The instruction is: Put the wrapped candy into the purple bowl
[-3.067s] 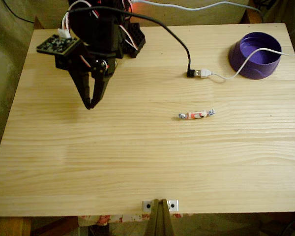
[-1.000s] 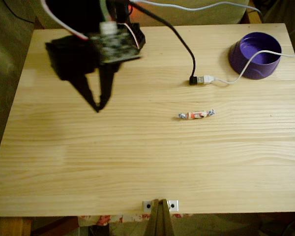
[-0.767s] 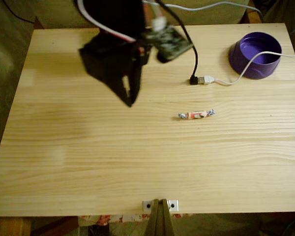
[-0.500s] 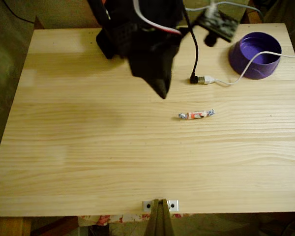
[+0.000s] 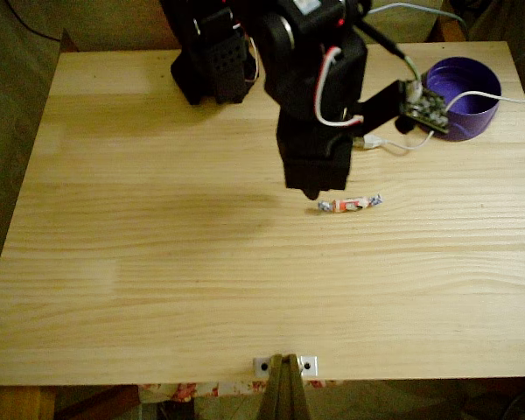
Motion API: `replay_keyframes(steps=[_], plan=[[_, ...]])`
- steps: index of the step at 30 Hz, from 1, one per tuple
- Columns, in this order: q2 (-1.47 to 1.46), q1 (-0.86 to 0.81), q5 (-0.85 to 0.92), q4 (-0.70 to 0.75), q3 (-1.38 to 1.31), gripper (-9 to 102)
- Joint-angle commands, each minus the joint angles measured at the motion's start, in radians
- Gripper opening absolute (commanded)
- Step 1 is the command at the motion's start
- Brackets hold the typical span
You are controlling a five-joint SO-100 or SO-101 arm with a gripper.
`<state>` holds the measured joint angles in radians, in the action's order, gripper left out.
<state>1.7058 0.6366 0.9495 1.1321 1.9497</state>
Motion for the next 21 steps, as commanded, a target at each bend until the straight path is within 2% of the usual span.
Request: replay_keyframes(steps=[1,8,21], plan=[[-0.037,0.038,0.017,0.014,-0.143,17],[-0.184,0.124,-0.006,0.014,-0.255,19],[-0.362,0.117,-0.012,-0.040,-0.367,19]])
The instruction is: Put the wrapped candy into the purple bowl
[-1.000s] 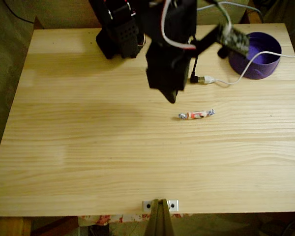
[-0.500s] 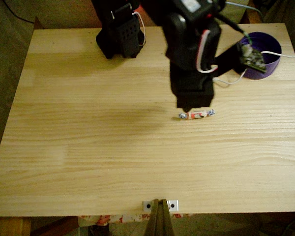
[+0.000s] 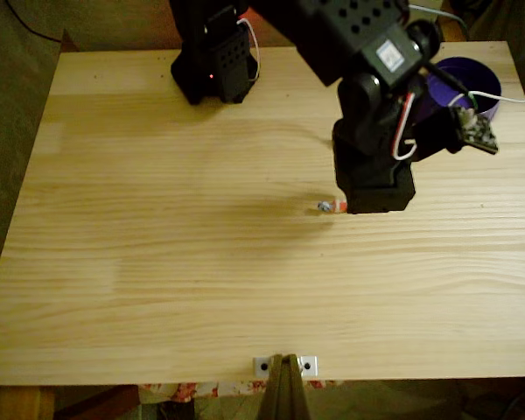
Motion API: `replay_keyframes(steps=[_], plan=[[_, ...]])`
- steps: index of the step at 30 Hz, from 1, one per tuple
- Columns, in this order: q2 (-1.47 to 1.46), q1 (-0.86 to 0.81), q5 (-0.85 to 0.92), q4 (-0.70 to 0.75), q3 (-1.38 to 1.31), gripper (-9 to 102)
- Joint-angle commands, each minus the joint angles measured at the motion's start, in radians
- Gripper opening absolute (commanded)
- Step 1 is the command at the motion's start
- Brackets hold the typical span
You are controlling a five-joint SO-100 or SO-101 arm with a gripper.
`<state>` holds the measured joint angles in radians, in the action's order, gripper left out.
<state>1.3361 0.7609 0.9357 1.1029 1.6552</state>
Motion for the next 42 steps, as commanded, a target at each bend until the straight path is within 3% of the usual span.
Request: replay_keyframes(steps=[1,25,34,42], plan=[[0.000,-0.008,-0.002,-0.011,-0.074,19],[0.000,0.028,-0.140,-0.118,0.095,15],[0.020,0.046,-0.184,-0.126,0.133,2],[0.236,0.003,-0.373,-0.117,0.104,0]])
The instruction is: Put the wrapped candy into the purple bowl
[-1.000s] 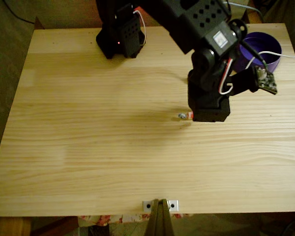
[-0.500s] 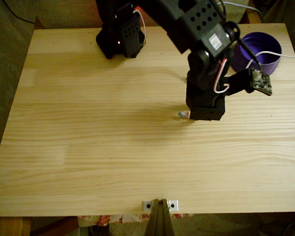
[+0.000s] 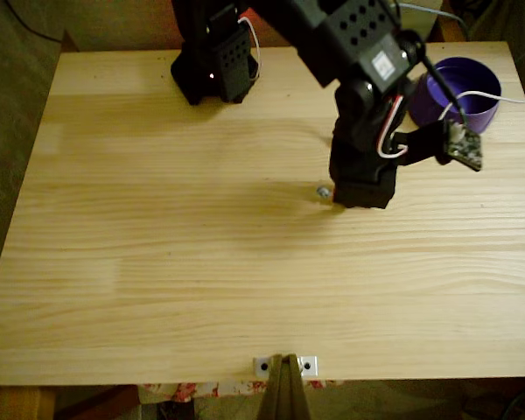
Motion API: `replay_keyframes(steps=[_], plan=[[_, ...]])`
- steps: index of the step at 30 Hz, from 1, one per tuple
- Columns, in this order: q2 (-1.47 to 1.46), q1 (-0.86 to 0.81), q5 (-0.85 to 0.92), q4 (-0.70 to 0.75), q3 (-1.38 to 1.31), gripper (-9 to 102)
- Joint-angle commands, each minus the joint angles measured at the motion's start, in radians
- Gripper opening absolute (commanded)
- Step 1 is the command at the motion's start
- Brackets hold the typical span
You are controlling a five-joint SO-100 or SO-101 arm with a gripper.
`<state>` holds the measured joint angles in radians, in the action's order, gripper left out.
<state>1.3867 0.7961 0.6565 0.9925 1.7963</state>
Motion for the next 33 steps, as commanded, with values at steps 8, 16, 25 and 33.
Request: replay_keyframes(steps=[8,16,25,33], plan=[[0.509,-0.083,-0.387,-0.052,-0.051,0],[0.724,-0.006,-0.502,-0.077,-0.083,-2],[0.703,0.330,-0.543,-0.003,-0.195,-2],[0.565,0.647,-0.566,0.005,-0.175,-2]])
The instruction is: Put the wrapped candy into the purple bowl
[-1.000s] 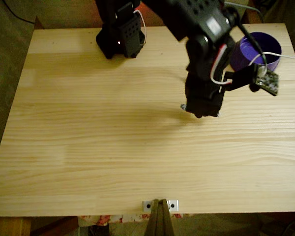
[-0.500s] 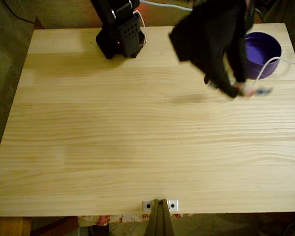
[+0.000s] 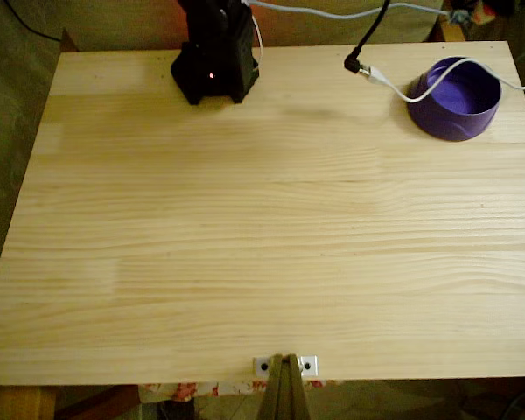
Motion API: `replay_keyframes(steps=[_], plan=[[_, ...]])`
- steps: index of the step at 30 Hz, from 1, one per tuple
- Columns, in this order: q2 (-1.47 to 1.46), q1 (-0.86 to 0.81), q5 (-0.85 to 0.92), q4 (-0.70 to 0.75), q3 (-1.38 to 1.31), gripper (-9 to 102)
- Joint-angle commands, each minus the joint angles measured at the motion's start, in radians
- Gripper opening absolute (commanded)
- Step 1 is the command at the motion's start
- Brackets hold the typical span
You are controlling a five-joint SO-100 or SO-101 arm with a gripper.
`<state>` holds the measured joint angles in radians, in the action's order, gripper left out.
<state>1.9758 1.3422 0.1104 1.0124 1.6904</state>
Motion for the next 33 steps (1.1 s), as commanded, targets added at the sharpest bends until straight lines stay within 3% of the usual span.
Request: replay_keyframes(steps=[1,14,26,33], plan=[[-0.044,0.123,-0.025,-0.025,-0.060,-2],[-0.431,0.081,-0.035,-0.164,-0.064,0],[-0.557,0.086,-0.032,-0.262,-0.058,1],[-0.614,0.100,-0.051,-0.256,-0.129,7]])
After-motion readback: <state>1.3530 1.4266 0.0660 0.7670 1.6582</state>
